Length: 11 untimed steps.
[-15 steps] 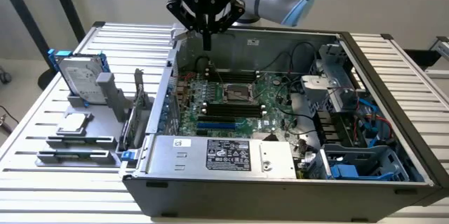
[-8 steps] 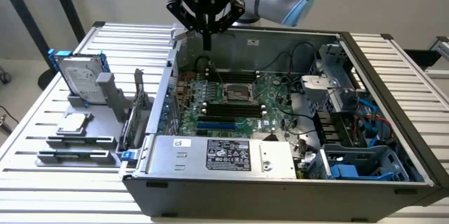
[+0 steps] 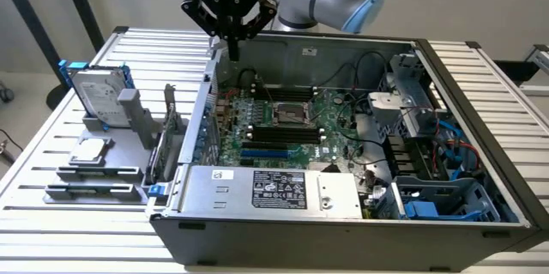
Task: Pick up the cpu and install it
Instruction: 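Reach for the cpu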
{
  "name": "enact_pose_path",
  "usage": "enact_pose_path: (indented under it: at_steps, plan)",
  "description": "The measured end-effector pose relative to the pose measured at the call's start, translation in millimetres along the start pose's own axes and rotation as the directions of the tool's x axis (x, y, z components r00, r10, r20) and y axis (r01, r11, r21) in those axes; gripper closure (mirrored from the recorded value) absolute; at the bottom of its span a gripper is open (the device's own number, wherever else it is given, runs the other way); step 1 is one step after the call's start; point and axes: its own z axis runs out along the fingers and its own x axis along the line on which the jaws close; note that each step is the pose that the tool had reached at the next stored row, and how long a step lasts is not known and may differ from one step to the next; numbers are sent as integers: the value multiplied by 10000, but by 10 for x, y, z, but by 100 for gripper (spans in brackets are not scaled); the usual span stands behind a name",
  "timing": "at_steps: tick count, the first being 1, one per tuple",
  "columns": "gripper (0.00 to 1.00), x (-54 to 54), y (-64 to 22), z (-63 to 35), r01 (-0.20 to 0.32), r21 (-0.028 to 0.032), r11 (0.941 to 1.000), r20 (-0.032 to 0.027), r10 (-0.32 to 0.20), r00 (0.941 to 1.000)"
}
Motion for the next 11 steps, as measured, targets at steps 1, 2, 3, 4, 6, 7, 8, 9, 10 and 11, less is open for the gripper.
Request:
enact_pose_path:
  at_steps: [1, 2, 3, 4, 6, 7, 8, 9, 10, 11]
  plan:
    - [89, 48, 1, 1, 1, 1, 10000, 1, -1, 10000]
    - [89, 93, 3, 3, 1, 2, 10000, 1, -1, 10000]
    - [89, 139, 5, 4, 0, 5, 10000, 1, 0, 10000]
    - [89, 185, 7, 6, 1, 9, 10000, 1, -1, 10000]
    - [89, 275, 13, 12, 1, 32, 10000, 2, -1, 10000]
    - [89, 321, 17, 16, 2, 51, 10000, 2, -2, 10000]
    - [89, 366, 20, 20, 3, 71, 10000, 1, -3, 10000]
    - [89, 412, 23, 24, 2, 90, 10000, -1, -2, 10000]
    - [89, 459, 27, 27, 1, 109, 9999, -5, -1, 10000]
    - [89, 504, 30, 30, 3, 128, 9999, -9, -3, 10000]
